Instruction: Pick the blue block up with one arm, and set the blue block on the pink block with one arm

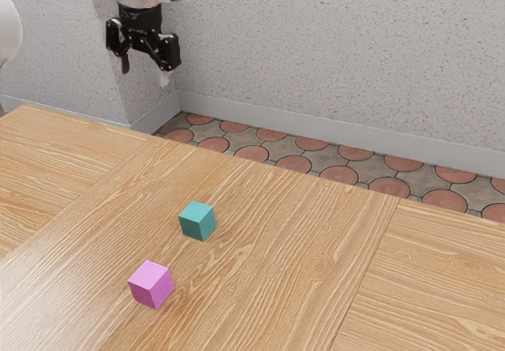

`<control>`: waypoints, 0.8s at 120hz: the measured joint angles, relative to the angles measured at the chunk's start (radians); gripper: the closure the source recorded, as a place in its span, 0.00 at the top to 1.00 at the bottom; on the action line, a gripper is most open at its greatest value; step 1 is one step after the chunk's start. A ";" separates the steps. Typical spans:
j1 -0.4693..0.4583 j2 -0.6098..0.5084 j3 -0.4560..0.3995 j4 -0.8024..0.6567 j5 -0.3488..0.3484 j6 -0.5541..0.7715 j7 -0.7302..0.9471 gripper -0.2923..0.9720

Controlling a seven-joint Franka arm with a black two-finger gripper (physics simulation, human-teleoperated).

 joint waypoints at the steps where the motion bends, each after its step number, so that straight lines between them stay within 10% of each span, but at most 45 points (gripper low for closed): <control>1: 0.000 0.010 0.005 0.000 -0.003 0.001 0.000 0.77; 96: 0.020 0.561 0.082 0.084 -0.240 0.218 0.006 0.77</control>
